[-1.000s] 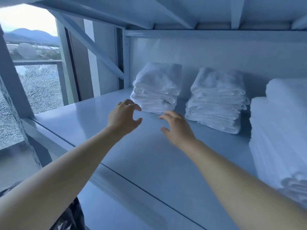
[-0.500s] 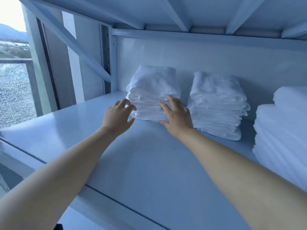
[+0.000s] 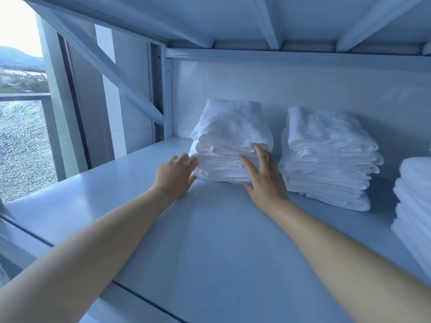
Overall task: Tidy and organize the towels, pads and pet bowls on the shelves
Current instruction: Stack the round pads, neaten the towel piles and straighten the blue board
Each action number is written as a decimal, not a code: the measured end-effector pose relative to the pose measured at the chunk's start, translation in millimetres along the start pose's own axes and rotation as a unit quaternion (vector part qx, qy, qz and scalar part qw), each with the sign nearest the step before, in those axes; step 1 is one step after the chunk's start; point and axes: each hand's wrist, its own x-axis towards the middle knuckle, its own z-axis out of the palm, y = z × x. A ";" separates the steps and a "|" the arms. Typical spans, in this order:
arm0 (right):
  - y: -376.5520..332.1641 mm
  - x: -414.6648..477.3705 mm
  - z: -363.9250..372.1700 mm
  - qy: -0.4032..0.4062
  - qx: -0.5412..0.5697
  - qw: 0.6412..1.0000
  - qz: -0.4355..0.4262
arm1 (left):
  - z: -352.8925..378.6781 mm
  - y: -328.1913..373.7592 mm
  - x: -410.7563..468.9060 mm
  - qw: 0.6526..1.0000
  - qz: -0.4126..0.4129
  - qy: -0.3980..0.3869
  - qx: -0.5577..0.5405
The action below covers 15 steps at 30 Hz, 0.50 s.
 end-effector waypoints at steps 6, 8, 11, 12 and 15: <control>1.6 6.3 -0.7 0.035 -0.002 0.999 -0.016 | 4.6 -0.1 9.0 0.995 -0.039 0.082 -0.031; 1.9 8.8 -1.1 0.030 0.005 0.999 -0.015 | 4.8 1.7 12.7 0.993 -0.035 0.098 -0.058; 2.2 10.9 0.3 0.036 0.018 0.999 -0.020 | 10.4 4.0 17.0 0.987 0.016 0.102 -0.122; 2.0 11.0 0.5 0.038 0.023 0.999 -0.022 | 13.8 4.7 18.1 0.986 0.035 0.097 -0.134; 1.8 11.1 -2.4 0.047 0.037 0.998 -0.031 | 23.8 6.8 20.9 0.985 0.066 0.080 -0.141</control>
